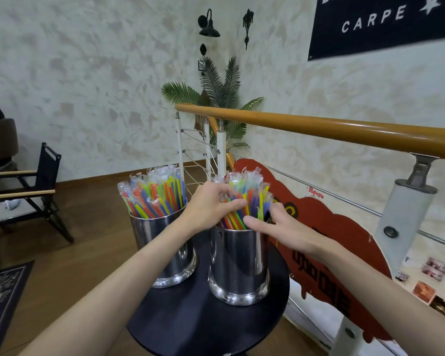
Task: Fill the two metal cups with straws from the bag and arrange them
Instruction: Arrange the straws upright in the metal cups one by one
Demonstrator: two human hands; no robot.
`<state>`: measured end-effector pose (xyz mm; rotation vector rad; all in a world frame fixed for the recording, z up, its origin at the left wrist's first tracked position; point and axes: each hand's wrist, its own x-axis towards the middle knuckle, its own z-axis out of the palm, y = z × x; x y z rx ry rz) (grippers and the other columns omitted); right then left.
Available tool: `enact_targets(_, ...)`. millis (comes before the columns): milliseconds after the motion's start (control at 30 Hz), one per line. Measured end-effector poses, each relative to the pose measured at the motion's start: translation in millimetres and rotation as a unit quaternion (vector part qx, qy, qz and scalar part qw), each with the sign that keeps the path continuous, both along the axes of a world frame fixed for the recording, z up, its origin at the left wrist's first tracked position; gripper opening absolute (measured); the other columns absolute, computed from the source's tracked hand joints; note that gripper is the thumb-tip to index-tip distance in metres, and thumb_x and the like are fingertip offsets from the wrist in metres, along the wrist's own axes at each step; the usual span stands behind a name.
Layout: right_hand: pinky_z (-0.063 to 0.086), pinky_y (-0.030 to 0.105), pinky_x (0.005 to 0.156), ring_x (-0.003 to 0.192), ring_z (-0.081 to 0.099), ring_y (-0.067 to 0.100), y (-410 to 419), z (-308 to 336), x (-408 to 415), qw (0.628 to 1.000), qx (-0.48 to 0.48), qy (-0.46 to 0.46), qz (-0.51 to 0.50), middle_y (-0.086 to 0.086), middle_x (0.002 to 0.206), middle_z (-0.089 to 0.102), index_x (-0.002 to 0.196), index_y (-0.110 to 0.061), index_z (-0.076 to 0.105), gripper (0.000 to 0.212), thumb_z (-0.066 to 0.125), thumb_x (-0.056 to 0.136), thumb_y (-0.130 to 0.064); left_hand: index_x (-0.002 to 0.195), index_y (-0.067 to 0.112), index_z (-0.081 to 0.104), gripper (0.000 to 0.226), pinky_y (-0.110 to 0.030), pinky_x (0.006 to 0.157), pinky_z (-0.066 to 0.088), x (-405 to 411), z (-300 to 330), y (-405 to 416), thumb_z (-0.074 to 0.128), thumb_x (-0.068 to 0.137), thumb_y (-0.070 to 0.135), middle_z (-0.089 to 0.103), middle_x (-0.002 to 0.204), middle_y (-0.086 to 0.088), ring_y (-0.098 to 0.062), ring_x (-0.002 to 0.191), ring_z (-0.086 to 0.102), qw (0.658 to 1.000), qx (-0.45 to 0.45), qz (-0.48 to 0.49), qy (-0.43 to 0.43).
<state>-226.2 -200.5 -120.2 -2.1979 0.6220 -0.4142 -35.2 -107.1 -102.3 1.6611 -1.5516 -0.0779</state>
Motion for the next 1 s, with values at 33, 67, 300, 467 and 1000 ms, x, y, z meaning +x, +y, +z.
enact_targets(33, 0.024, 0.026, 0.115, 0.133, 0.031, -0.005, 0, 1, -1, 1.000, 0.014, -0.019, 0.002, -0.023, 0.133, 0.043, 0.138, -0.054, 0.042, 0.050, 0.053, 0.091, -0.065, 0.088, 0.021, 0.077, 0.015, -0.006, 0.065, 0.042, 1, 0, 0, 0.075, 0.089, 0.035, 0.071, 0.084, 0.014, 0.011, 0.072, 0.061, 1.000, -0.001, 0.000, 0.004)
enact_targets(67, 0.027, 0.015, 0.109, 0.125, 0.039, -0.015, 0, 2, -1, 0.999, 0.025, -0.038, 0.003, -0.033, 0.126, 0.048, 0.131, -0.054, 0.047, 0.034, 0.050, 0.098, -0.056, 0.089, 0.020, 0.077, 0.015, -0.007, 0.067, 0.043, 1, -1, -1, 0.075, 0.089, 0.035, 0.071, 0.085, 0.014, 0.010, 0.075, 0.062, 1.000, -0.002, 0.000, 0.008)
enact_targets(300, 0.047, 0.033, 0.110, 0.116, 0.062, -0.004, -11, -2, 2, 0.994, 0.034, -0.096, -0.036, -0.020, 0.125, 0.069, 0.135, -0.037, 0.058, 0.036, 0.058, 0.100, -0.046, 0.095, 0.021, 0.076, 0.016, -0.007, 0.071, 0.042, 3, -2, -2, 0.080, 0.084, 0.031, 0.069, 0.094, 0.016, 0.012, 0.084, 0.060, 1.000, 0.006, -0.004, 0.024)
enact_targets(467, 0.047, 0.038, 0.110, 0.119, 0.063, 0.002, -12, -6, 7, 0.992, 0.013, -0.111, -0.052, -0.018, 0.127, 0.068, 0.138, -0.038, 0.056, 0.038, 0.058, 0.100, -0.046, 0.084, 0.033, 0.069, 0.016, -0.029, 0.091, 0.052, 4, -4, -3, 0.084, 0.080, 0.029, 0.073, 0.109, 0.008, -0.006, 0.107, 0.065, 0.999, 0.001, 0.000, 0.042)
enact_targets(1000, 0.045, 0.019, 0.083, 0.105, 0.061, 0.003, 1, -5, 9, 0.988, -0.091, -0.099, -0.075, -0.017, 0.117, 0.066, 0.135, -0.036, 0.055, 0.046, 0.046, 0.098, -0.060, 0.113, 0.029, 0.073, 0.042, -0.028, 0.096, 0.048, -16, 3, 6, 0.077, 0.080, 0.056, 0.070, 0.111, 0.014, -0.001, 0.109, 0.062, 0.999, -0.006, -0.016, 0.027)
